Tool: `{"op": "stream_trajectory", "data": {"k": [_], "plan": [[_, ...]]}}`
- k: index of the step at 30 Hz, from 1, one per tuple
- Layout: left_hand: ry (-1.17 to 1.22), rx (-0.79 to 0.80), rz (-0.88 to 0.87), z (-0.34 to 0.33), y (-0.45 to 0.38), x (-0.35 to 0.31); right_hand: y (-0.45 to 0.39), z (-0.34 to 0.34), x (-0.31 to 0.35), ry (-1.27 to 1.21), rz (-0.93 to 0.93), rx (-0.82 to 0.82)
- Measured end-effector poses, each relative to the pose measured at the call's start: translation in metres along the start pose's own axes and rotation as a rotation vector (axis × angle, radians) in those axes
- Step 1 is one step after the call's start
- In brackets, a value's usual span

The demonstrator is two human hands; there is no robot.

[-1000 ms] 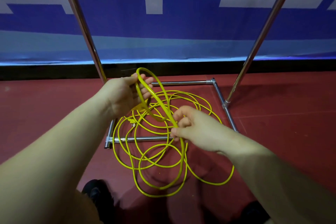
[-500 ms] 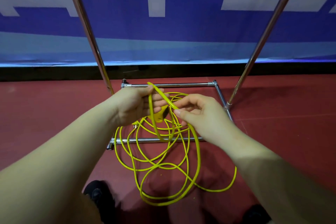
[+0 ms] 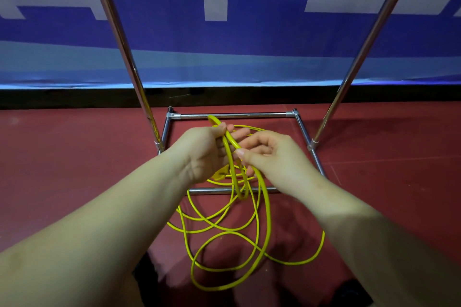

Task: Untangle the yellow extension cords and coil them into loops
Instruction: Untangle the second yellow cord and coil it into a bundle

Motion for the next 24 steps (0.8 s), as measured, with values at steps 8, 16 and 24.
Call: {"op": "stream_trajectory", "data": {"k": [8, 16, 24], "plan": [[0.167, -0.02, -0.147, 0.027, -0.004, -0.032, 0.002, -0.005, 0.0, 0.062, -0.096, 0.28], [0.279, 0.029, -0.248, 0.067, 0.01, -0.068, 0.01, 0.015, -0.041, 0.522, -0.313, 0.505], [0.005, -0.034, -0.356, 0.079, 0.018, -0.071, 0.011, 0.044, -0.047, 0.513, -0.36, 0.379]]}}
Point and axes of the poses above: each hand's wrist, its own y-axis away from the middle knuckle, its own z-axis out of the back of the hand, x = y × z, the point moved 2 cm from there along -y, towards the middle knuckle, and after that the axes turned 10 degrees about x, right-handed, at the moved point
